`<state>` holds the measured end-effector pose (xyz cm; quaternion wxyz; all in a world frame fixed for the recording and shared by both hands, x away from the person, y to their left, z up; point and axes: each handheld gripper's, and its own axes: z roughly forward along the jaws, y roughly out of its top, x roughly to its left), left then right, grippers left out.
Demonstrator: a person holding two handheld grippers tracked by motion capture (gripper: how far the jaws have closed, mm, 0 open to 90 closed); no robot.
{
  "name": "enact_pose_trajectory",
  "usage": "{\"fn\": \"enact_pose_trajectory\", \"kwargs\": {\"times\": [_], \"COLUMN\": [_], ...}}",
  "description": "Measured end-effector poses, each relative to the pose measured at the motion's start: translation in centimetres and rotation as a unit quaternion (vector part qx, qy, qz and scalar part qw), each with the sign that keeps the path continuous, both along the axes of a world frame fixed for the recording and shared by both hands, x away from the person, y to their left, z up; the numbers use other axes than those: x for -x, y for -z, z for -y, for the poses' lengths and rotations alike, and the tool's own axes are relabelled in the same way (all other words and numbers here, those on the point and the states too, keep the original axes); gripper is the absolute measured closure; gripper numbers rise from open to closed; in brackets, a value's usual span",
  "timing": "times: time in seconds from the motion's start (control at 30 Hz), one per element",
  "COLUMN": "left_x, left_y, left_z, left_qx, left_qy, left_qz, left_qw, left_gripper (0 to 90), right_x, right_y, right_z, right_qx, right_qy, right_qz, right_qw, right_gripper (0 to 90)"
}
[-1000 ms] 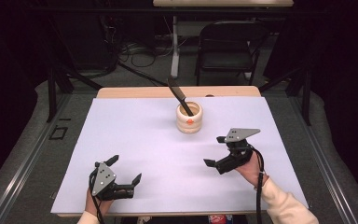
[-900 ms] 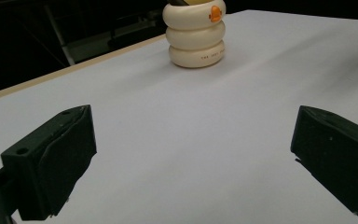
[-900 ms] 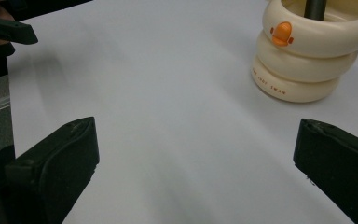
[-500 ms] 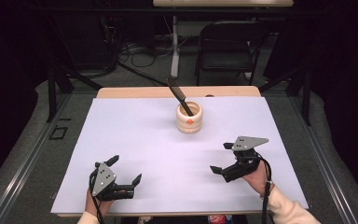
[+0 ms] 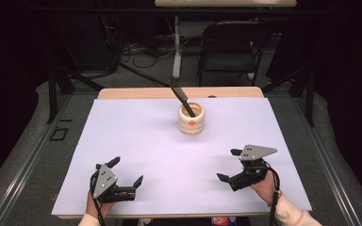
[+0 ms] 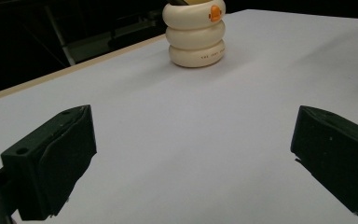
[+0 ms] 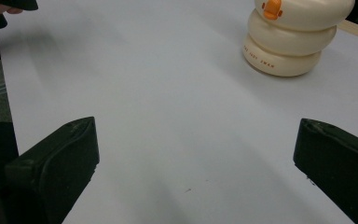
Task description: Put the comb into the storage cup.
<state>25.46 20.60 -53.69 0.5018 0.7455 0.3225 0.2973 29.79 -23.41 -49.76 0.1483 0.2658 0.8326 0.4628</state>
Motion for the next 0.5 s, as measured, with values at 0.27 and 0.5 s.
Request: {"fn": "enact_pose_trajectory", "kwargs": {"times": [0.27, 0.5], "left_x": [0.0, 0.0], "left_y": [0.0, 0.0], "left_z": [0.0, -0.1], "left_qx": [0.001, 0.002], "left_qy": [0.000, -0.001], "left_qz": [-0.002, -0.003], "left_qw": [1.0000, 1.0000], "left_gripper": [0.2, 0.2], "right_x": [1.0, 1.4], "right_y": [0.1, 0.5], "right_z": [0.5, 0.8], "right_qx": [-0.005, 0.000], "right_qy": [0.004, 0.003], "right_qz": [0.010, 0.012], "right_qw": [0.9999, 0.9999], "right_gripper": [0.0, 0.0]}}
